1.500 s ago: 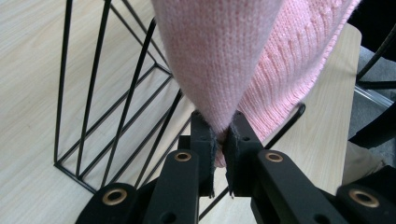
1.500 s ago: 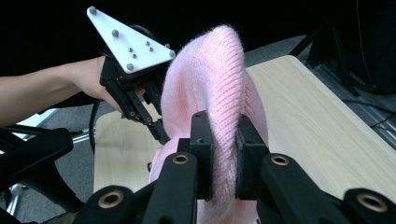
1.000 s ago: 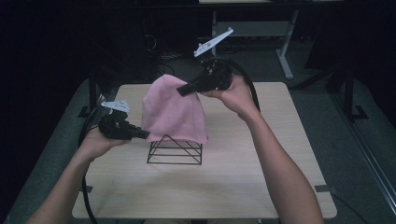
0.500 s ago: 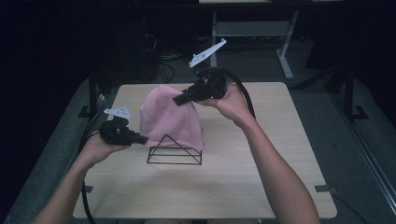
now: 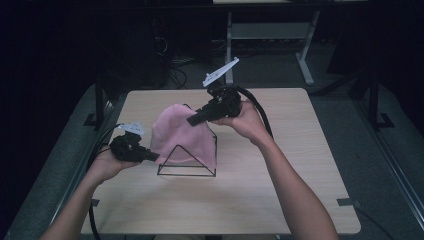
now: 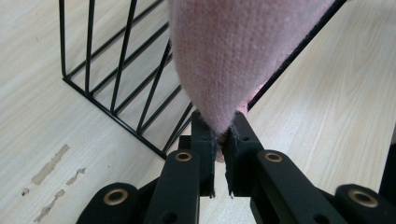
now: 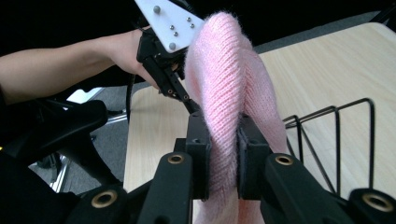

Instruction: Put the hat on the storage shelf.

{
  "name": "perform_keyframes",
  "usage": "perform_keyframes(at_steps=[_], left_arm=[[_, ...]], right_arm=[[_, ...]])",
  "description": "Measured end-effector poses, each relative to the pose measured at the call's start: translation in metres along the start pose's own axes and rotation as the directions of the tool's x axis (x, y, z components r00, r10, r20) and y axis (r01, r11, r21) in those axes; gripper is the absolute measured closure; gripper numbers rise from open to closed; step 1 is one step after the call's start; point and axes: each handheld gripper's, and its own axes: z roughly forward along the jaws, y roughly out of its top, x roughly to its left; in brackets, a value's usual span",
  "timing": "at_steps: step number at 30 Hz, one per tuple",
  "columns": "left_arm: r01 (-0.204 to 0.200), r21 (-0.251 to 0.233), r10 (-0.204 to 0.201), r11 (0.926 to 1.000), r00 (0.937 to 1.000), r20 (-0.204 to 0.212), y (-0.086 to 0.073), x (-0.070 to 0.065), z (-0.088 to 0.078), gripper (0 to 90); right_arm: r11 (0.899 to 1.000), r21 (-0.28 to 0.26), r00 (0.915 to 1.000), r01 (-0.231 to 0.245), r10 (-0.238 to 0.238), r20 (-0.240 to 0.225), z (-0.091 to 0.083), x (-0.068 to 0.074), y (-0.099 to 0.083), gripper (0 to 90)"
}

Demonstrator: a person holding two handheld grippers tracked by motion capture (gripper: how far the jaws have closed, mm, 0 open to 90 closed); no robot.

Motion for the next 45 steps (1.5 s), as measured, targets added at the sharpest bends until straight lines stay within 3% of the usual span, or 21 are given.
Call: perform_keyframes(at_steps=[15, 22, 32, 35, 40, 45], left_arm=[[-0.003, 0.063, 0.004, 0.9980, 0.9999, -0.012, -0.009, 0.003, 0.014, 83.6], [-0.004, 0.093, 0.006, 0.9956, 0.9998, -0.017, -0.014, 0.005, 0.022, 83.6], [-0.016, 0.136, 0.022, 0.9906, 0.9989, -0.042, -0.014, 0.006, 0.031, 83.6], [-0.036, 0.161, 0.045, 0.9864, 0.9976, -0.053, -0.014, 0.006, 0.034, 83.6], [-0.032, 0.184, 0.046, 0.9823, 0.9966, -0.068, -0.016, 0.006, 0.040, 83.6], [-0.045, 0.206, 0.062, 0.9776, 0.9951, -0.077, -0.016, 0.006, 0.043, 83.5]], right_arm=[[0.998, 0.066, 0.9997, -0.010, 0.011, -0.020, 0.017, -0.002, -0.014, 75.0], [0.994, 0.108, 0.9999, -0.012, 0.012, -0.005, 0.024, -0.002, -0.022, 67.0], [0.994, 0.112, 0.9999, 0.006, -0.007, 0.010, 0.026, 0.000, -0.028, 62.9], [0.994, 0.110, 1.0000, 0.001, -0.002, 0.008, 0.027, 0.000, -0.029, 65.0], [0.991, 0.133, 0.9997, 0.025, -0.025, 0.002, 0.032, 0.001, -0.033, 77.6], [0.990, 0.138, 0.9997, 0.023, -0.023, -0.004, 0.036, 0.002, -0.034, 80.4]])
